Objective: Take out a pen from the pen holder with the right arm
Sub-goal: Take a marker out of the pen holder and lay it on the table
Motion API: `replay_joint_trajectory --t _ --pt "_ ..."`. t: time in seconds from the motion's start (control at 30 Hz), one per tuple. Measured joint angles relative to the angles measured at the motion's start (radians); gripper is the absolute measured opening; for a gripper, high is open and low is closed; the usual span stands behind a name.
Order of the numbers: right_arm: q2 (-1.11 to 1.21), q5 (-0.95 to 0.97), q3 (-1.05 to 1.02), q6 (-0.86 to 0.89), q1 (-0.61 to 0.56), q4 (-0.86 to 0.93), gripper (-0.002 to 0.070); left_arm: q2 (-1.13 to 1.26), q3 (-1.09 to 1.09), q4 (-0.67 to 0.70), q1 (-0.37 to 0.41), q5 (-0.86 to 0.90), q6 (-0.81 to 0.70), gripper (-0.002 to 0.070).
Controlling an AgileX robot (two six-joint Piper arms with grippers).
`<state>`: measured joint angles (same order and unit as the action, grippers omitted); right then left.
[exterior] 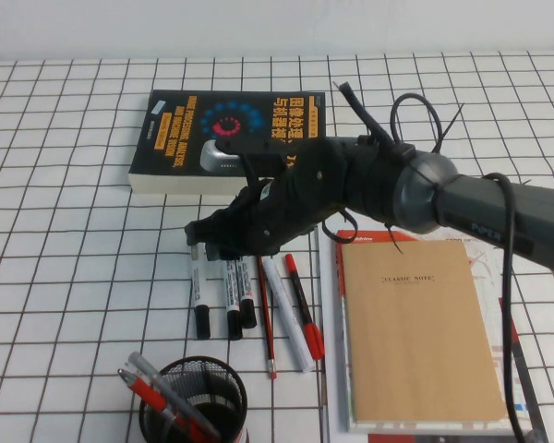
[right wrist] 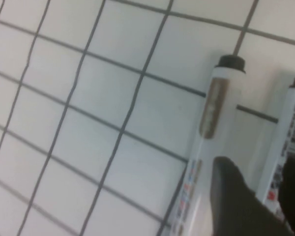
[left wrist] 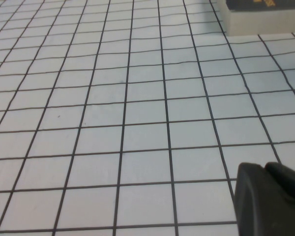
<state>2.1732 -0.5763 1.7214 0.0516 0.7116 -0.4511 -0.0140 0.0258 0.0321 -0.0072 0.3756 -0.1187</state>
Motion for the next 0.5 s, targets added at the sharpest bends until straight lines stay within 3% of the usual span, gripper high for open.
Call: replay_joint_trajectory --t 0.1,0.3,0.5 --pt "-0.066 -0.066 0.0 0.0 0.008 0.062 0.0174 0.0 0.0 0.0 0.0 0.0 0.0 -0.0004" --pt "-0.315 -0.12 -0.14 0.0 0.035 0.157 0.0019 0.0 0.0 0.0 0.0 0.0 0.0 -0.0004" --pt "-0.596 -0.125 -0.392 0.0 0.036 0.225 -0.001 0.0 0.0 0.0 0.0 0.0 0.0 -0.0004"
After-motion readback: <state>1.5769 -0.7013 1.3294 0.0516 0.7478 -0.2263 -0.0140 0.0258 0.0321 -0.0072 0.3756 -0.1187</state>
